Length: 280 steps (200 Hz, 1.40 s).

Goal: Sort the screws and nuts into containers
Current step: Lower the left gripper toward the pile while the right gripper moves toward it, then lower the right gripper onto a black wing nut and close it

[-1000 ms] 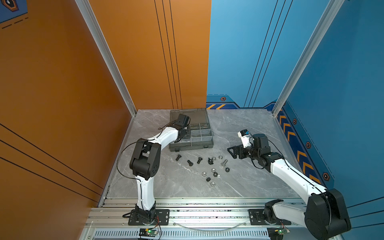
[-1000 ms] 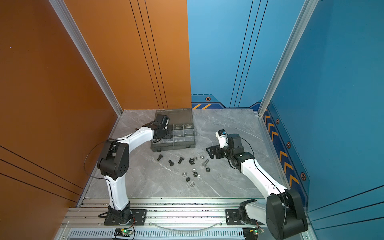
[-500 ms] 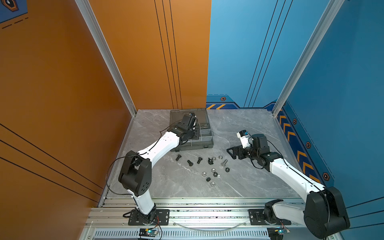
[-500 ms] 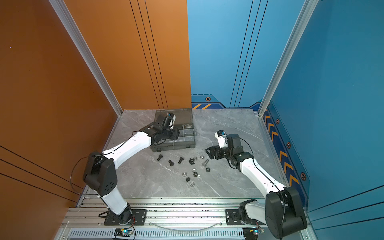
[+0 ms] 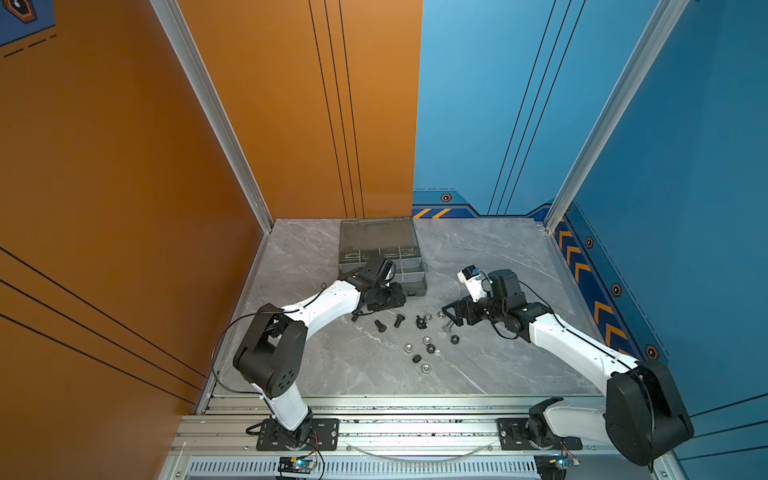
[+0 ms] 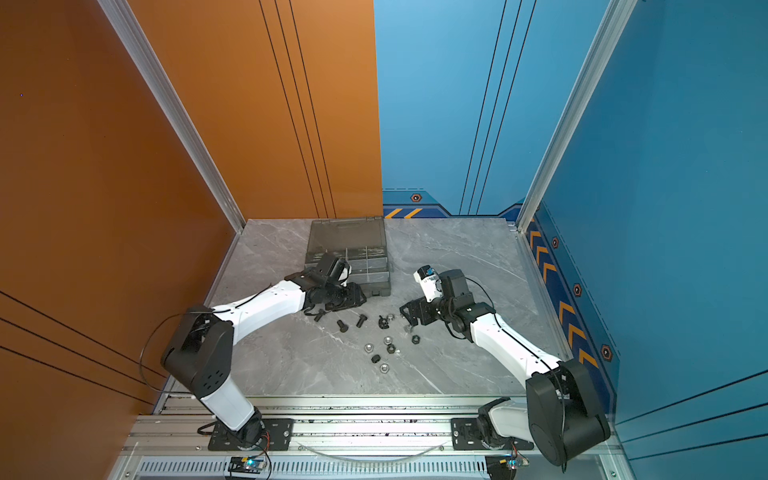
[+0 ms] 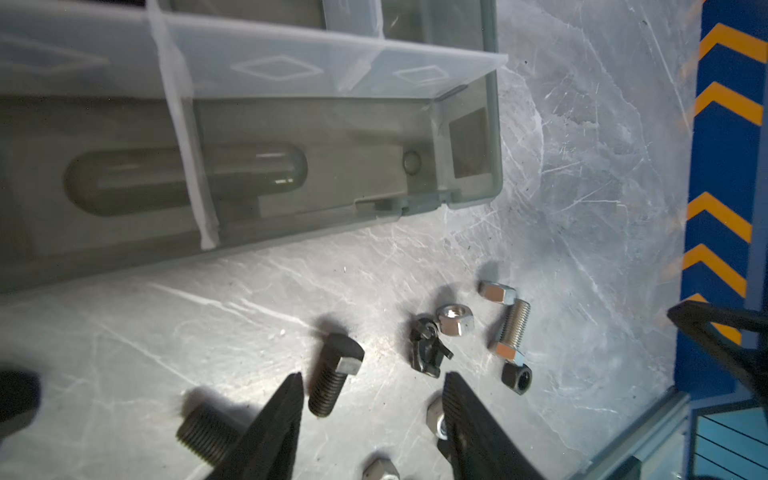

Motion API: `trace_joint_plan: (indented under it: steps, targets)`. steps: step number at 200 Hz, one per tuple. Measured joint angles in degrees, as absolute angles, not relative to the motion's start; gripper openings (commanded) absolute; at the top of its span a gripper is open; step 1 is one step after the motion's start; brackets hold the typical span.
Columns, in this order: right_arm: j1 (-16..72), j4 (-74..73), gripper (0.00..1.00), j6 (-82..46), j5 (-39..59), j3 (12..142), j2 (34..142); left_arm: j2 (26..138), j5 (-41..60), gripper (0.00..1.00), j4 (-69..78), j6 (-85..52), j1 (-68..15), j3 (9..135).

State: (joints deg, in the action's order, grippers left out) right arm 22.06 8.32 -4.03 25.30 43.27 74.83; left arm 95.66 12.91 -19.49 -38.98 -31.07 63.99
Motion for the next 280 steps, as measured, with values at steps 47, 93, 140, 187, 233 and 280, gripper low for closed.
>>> trace_joint_plan:
  steps: [47, 93, 140, 187, 233, 280]
  targets:
    - [27.2, 11.1, 0.88, -1.7, 23.9, 47.8, 78.3, 87.2, 17.5, 0.62, -13.7, -44.6, -28.8, 55.7]
    - [31.8, 14.8, 0.87, 0.5, 21.3, 52.3, 82.9, 77.8, 18.2, 0.69, -13.1, -46.9, -25.6, 50.3]
    - [36.9, 18.6, 0.81, 2.7, 17.7, 57.5, 88.8, 68.4, 18.3, 0.75, -14.4, -48.2, -21.1, 45.3]
    - [39.0, 21.3, 0.70, 3.9, 15.7, 61.3, 93.2, 61.0, 18.3, 0.82, -17.4, -48.9, -16.2, 42.9]
    - [39.4, 24.0, 0.61, 4.8, 14.7, 63.7, 96.7, 58.8, 18.3, 0.92, -18.9, -49.0, -13.9, 41.3]
    - [41.6, 25.6, 0.56, 5.0, 14.4, 65.4, 100.4, 58.8, 18.7, 0.95, -19.1, -49.4, -13.3, 41.1]
